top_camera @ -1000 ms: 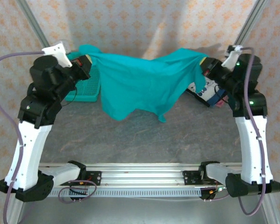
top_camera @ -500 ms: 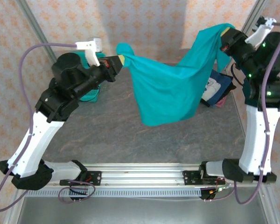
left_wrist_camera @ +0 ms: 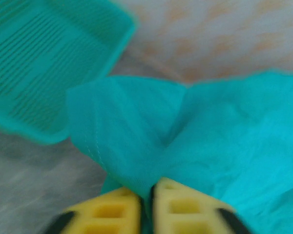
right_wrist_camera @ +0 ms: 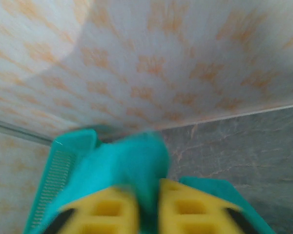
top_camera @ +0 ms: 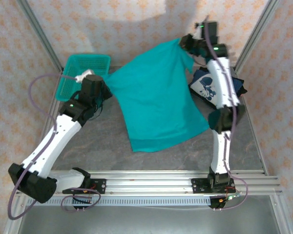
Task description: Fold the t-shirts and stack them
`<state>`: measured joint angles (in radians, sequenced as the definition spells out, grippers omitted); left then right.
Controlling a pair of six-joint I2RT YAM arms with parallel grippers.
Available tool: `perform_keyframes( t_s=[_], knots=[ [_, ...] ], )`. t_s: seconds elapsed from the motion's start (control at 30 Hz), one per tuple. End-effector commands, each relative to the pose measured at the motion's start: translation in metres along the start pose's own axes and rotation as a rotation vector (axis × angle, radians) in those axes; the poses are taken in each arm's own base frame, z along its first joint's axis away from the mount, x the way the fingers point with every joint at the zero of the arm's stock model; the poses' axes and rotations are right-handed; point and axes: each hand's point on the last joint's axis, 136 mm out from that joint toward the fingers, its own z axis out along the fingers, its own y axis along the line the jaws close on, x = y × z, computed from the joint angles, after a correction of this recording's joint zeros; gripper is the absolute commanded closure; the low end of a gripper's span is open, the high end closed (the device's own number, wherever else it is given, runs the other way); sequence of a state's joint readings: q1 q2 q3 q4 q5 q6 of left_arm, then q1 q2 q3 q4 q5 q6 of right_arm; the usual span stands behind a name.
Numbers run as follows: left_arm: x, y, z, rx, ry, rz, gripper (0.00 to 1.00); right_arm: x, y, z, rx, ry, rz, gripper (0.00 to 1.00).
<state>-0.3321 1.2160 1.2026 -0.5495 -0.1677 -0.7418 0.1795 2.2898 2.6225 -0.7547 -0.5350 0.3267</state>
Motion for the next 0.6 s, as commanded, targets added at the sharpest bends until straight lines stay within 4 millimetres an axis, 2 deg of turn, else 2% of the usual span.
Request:
perform_keyframes(
  t_s=[0.0, 0.07, 0.13, 0.23, 0.33, 0.43, 0.47, 0.53, 0.57],
  knots=[
    [-0.007, 0.036, 0.020, -0.109, -0.046, -0.103, 0.21, 0.007, 0.005, 0.047, -0.041, -0.027, 0.046, 0.39],
    [-0.018, 0.031, 0.012, -0.118, -0.040, -0.064, 0.09, 0.011, 0.009, 0.049, -0.054, -0.012, 0.064, 0.31],
    [-0.030, 0.022, -0.001, -0.099, -0.044, -0.038, 0.04, 0.027, 0.010, 0.034, 0.004, 0.043, 0.001, 0.27],
    [-0.032, 0.012, -0.018, -0.040, -0.017, -0.029, 0.02, 0.066, 0.000, -0.004, 0.144, 0.176, -0.114, 0.25],
    [-0.013, 0.006, -0.022, 0.030, 0.052, -0.023, 0.00, 0.112, -0.018, -0.058, 0.265, 0.290, -0.127, 0.25],
    [0.013, 0.004, -0.017, 0.034, 0.119, 0.073, 0.00, 0.170, -0.037, -0.102, 0.305, 0.353, -0.023, 0.23],
    [0.022, 0.004, -0.013, 0.032, 0.148, 0.104, 0.00, 0.195, -0.049, -0.114, 0.330, 0.382, 0.034, 0.23],
    [0.036, 0.006, -0.005, 0.002, 0.192, 0.153, 0.01, 0.245, -0.071, -0.130, 0.374, 0.429, 0.138, 0.24],
    [0.041, 0.010, -0.001, -0.029, 0.207, 0.167, 0.01, 0.271, -0.080, -0.131, 0.381, 0.458, 0.183, 0.25]
  ],
)
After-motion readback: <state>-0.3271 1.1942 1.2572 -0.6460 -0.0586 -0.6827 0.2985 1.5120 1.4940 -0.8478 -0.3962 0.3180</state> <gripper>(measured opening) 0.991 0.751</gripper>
